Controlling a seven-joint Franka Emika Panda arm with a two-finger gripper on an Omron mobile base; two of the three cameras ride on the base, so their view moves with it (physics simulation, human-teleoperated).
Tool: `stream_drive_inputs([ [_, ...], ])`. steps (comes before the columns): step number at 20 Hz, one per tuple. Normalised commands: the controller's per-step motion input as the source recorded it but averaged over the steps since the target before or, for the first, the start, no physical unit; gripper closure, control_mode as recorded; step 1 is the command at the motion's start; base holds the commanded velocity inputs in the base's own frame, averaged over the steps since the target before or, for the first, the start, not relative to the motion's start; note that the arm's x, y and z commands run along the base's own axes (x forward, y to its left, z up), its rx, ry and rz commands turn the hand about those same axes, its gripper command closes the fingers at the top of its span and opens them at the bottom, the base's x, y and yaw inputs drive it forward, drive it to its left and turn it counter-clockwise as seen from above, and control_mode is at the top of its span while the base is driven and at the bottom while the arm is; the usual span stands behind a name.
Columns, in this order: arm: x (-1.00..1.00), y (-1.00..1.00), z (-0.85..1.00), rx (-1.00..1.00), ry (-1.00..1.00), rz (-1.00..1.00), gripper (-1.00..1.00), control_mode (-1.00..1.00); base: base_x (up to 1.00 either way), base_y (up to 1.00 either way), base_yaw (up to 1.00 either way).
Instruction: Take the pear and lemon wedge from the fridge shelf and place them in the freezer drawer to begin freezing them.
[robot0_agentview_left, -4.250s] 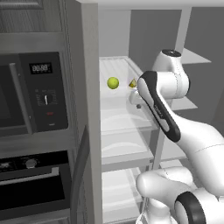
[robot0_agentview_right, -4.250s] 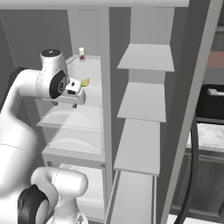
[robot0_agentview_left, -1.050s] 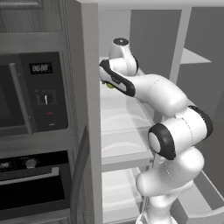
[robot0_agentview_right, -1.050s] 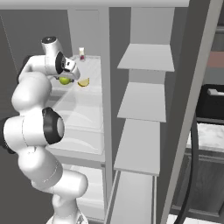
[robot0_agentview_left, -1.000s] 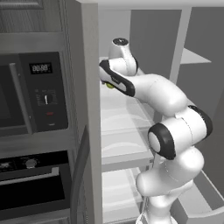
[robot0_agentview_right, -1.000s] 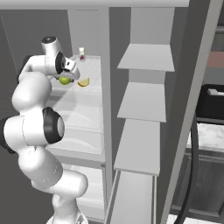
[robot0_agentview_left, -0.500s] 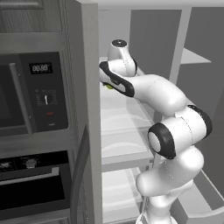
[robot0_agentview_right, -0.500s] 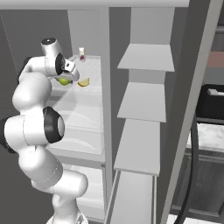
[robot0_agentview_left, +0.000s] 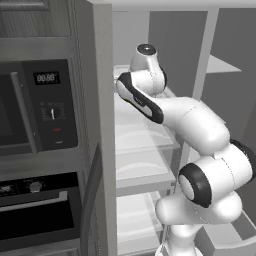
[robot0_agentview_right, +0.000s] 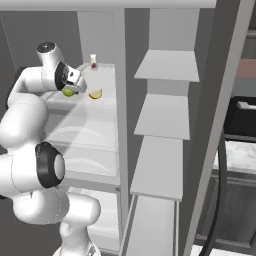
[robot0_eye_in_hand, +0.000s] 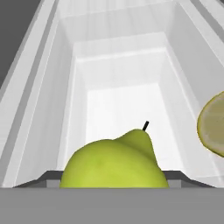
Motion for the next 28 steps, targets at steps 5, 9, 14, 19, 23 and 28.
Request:
stream_drive_inputs([
  [5,-1.0,-0.39,0.06,0.07,-0.16,-0.05,1.0,-1.0,0.0,0.0,0.0],
  [9,-1.0,-0.6,0.0,0.1,-0.06,-0.02,1.0,-1.0,0.0,0.0,0.0],
  [14,-1.0,-0.53,-0.24,0.11,0.01,-0.02,1.0,-1.0,0.0,0.0,0.0],
  [19,-0.4,-0.04,-0.62,0.01,0.24,-0.05,1.0,-1.0,0.0,0.0,0.0],
  [23,0.0,0.0,-0.46,0.0,0.2,-0.01,1.0,-1.0,0.0,0.0,0.0],
  [28,-0.19,0.0,-0.39,0.02,0.1,-0.02,1.0,-1.0,0.0,0.0,0.0],
])
